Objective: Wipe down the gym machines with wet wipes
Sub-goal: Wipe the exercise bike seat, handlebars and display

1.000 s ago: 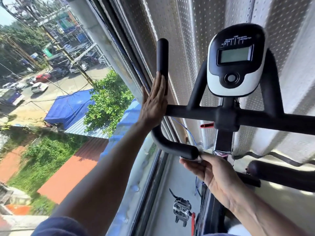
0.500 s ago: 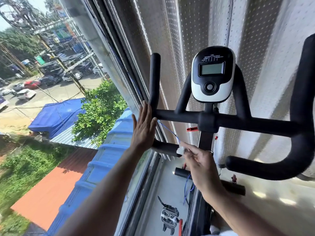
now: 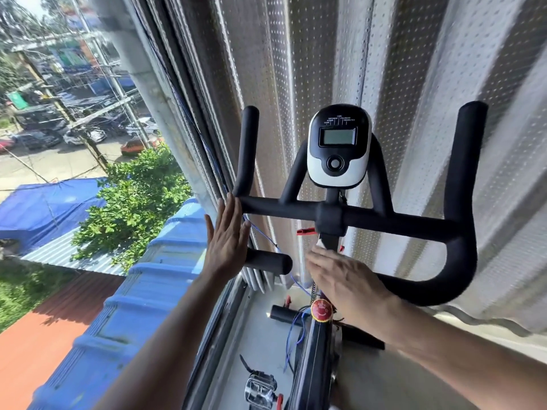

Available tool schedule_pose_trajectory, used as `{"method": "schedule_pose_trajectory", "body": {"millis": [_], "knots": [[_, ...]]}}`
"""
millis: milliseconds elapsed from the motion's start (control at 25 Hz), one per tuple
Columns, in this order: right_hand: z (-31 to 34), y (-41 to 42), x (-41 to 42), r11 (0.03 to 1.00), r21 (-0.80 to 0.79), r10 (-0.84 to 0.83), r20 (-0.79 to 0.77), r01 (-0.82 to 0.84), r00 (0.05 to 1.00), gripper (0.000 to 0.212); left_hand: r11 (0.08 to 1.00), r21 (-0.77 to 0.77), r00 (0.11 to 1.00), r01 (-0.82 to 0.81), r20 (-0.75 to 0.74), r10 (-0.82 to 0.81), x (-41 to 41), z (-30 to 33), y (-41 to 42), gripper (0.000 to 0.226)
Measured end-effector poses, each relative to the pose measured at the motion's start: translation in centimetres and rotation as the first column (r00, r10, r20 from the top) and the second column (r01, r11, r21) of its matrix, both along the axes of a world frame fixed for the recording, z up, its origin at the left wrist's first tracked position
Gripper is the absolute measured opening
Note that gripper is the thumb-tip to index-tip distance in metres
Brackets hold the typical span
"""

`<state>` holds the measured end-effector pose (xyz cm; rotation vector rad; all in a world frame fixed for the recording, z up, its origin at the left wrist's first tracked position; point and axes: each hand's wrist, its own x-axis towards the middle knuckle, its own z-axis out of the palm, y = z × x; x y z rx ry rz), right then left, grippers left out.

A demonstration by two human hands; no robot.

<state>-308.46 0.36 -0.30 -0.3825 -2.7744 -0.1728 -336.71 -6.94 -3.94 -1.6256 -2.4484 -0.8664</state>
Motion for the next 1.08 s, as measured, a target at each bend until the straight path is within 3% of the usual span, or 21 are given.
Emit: {"method": "schedule_pose_trajectory", "body": {"millis": [80,200,400,520,720,800,960,1080], "knots": [[1.8,1.3,0.2,1.000,0.020,0.016,0.042,-0.017,0.999,0.036,1.000,-0.003,1.000,-0.002,-0.007,0.002,0.0,0.0,-0.1,0.070],[3.6,2.4,-1.4,0.998,-0.053,-0.012,0.167,0.022,0.986,0.024,1.000,-0.015,1.000,-0.017,-0.020,0.016,0.2,0.0,-0.1,0.069],[1.9,2.2,0.5,0.953,-0.253,-0.146,0.097,0.167,0.984,0.028,0.999,0.018,0.998,-0.029,0.058,0.028,2.1,-0.9,-1.4,0.070],[1.4,3.5,-0.4,0.936,-0.256,-0.235,0.060,0.243,0.970,0.026,0.998,0.045,0.992,-0.047,0.121,0.041,2.5,-1.3,-1.7,0.069],[6.3,4.5,-3.1,0.950,-0.302,-0.057,0.088,0.081,0.994,0.021,0.988,0.067,0.952,-0.141,0.281,0.117,3.1,-1.1,-0.8,0.082],[9.7,5.6,-4.7,0.955,-0.297,0.006,0.010,-0.002,1.000,0.017,0.978,0.086,0.923,-0.190,0.354,0.149,3.9,-1.0,-0.7,0.077],[15.9,9.6,-12.2,0.984,-0.043,0.166,-0.101,-0.171,0.981,0.016,0.965,0.036,0.908,-0.260,0.348,0.232,4.8,-0.1,-0.4,0.080],[14.1,9.3,-18.6,0.965,-0.015,0.261,0.024,-0.261,0.965,0.015,0.940,0.015,0.838,-0.342,0.457,0.298,4.3,1.4,0.9,0.086]]}}
